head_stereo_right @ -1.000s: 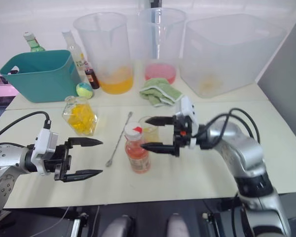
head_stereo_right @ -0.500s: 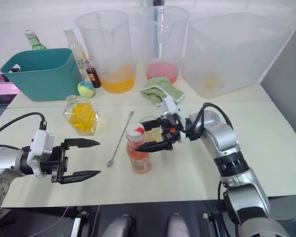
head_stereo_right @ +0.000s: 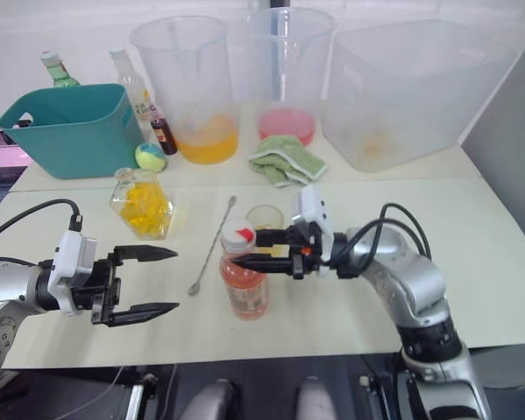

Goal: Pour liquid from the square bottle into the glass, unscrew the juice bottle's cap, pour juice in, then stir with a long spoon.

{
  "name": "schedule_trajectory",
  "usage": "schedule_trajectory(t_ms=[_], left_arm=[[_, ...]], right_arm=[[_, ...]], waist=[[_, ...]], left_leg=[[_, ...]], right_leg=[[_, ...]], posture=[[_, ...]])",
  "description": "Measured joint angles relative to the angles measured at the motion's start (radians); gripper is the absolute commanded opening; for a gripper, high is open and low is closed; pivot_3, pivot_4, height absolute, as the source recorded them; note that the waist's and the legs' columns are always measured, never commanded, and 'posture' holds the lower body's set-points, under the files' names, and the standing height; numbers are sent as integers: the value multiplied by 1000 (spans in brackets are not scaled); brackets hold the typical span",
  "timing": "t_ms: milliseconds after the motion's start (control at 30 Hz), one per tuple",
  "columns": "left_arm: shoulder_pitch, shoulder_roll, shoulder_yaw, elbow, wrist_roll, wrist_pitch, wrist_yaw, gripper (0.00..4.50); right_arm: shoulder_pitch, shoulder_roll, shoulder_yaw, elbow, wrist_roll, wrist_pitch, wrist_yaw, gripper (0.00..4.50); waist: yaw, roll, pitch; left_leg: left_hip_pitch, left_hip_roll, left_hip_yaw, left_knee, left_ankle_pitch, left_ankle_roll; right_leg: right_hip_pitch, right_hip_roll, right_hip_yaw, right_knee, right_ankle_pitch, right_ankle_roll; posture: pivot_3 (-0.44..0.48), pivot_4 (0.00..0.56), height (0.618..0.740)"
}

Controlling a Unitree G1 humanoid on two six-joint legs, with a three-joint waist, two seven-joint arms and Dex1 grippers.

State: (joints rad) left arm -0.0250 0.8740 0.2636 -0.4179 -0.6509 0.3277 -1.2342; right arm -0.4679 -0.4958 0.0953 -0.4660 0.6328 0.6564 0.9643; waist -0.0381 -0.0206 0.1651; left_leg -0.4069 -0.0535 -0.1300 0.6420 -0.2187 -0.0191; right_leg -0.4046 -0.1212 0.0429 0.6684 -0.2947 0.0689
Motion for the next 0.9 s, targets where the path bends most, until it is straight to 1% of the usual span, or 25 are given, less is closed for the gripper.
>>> schedule_trajectory(t_ms=[133,267,500,633,700,767,900], left_arm=[[1,-3,-6,0,0,0,-1,4500],[-9,-4,-11,4,0,0,-4,4500],[-23,-5,-27,17,-1,0,-7,4500],[-36,-7,-29,17,-2,0,-7,4500],[-40,-9,-32,17,-2,1,-6,4500],[-43,-11,-35,18,-4,2,-6,4500],[-48,-12,-36,18,-20,6,-4,4500]], right_arm=[[32,8,5,-77,-40,1,-116,1199],[69,18,23,-70,-68,-52,-128,1199],[90,-2,42,-5,-68,-170,-32,1196],[62,-5,41,73,-61,-207,25,1196],[43,-8,46,107,-59,-216,58,1196],[29,-10,48,131,-58,-218,78,2206],[14,-24,60,193,-65,-200,101,3538]], waist=[[-1,0,0],[0,0,0],[-2,0,0],[-1,0,0],[-1,0,0],[1,0,0],[6,0,0]], left_leg=[[0,0,2,0,0,0],[0,-1,2,0,0,0],[3,0,2,0,0,0],[4,0,2,0,0,0],[8,0,2,0,0,0],[11,0,2,0,0,0],[13,0,2,0,0,0]], right_leg=[[0,0,0,1,0,0],[1,0,0,1,0,0],[3,0,0,1,0,0],[5,0,-1,0,0,0],[9,0,-1,-2,0,0],[14,0,-2,-4,0,0],[15,0,-2,-4,0,0]], posture=[[0,150,738],[0,150,738],[0,150,738],[0,150,738],[0,150,738],[0,150,738],[0,150,738]])
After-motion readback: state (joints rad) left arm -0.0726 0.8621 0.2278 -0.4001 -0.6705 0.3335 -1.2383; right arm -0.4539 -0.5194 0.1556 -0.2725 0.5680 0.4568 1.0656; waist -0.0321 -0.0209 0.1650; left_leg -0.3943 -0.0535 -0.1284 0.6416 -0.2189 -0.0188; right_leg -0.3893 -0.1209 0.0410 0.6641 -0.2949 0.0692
